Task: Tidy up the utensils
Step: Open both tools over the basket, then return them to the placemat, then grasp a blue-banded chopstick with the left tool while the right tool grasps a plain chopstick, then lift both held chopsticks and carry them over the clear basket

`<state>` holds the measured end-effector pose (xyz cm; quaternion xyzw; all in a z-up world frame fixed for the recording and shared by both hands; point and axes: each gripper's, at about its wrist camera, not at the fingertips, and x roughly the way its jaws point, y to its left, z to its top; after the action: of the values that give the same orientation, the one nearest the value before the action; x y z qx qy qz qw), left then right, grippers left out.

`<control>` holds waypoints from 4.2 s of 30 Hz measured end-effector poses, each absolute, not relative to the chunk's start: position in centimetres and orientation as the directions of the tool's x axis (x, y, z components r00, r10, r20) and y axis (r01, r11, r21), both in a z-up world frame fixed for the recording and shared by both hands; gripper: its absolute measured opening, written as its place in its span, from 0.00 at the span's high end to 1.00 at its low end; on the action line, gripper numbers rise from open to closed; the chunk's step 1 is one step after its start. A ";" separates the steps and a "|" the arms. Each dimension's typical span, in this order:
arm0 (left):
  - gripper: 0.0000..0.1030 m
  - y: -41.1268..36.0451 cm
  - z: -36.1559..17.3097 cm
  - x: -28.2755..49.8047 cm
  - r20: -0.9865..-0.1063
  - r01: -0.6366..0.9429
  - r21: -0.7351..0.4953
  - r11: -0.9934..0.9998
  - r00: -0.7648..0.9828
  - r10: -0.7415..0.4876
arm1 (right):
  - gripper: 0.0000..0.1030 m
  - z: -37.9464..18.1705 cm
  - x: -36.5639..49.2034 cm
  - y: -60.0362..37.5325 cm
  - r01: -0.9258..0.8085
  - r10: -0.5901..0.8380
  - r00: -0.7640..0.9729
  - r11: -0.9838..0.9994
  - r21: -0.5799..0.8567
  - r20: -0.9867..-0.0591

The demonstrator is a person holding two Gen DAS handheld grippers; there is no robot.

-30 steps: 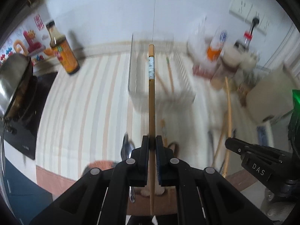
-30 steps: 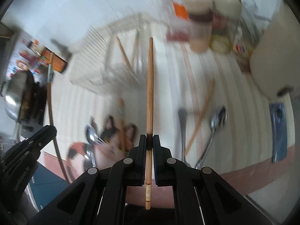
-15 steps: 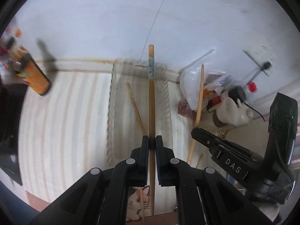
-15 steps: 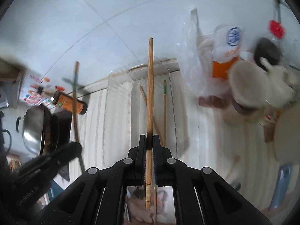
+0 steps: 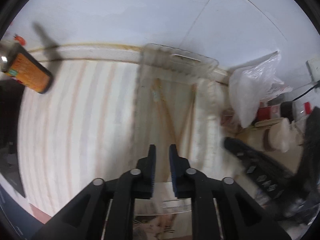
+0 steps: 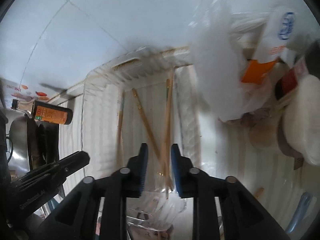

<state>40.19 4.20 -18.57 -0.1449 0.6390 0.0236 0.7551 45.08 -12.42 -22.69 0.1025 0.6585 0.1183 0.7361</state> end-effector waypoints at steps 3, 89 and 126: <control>0.55 4.3 -17.6 38.3 -0.972 -0.208 -0.093 0.974 0.230 -0.043 | 0.74 -20.9 43.3 -13.7 -0.050 0.273 0.153 0.962 0.269 -0.950; 0.95 -4.6 -31.3 22.5 -0.997 -0.119 -0.027 0.993 0.074 -0.019 | 0.92 -31.2 26.7 -21.8 -0.069 -0.018 -0.088 0.998 -0.012 -0.996; 0.96 -4.1 -10.6 19.1 -0.874 -0.030 -0.207 0.978 0.456 -0.171 | 0.93 -13.3 26.8 -20.6 -0.070 0.250 0.286 0.968 0.240 -0.925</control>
<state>19.14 -4.12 -10.62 -0.0967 0.5200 -0.0417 0.8476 26.84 -20.57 -13.33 0.0762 0.5890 0.1002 0.7982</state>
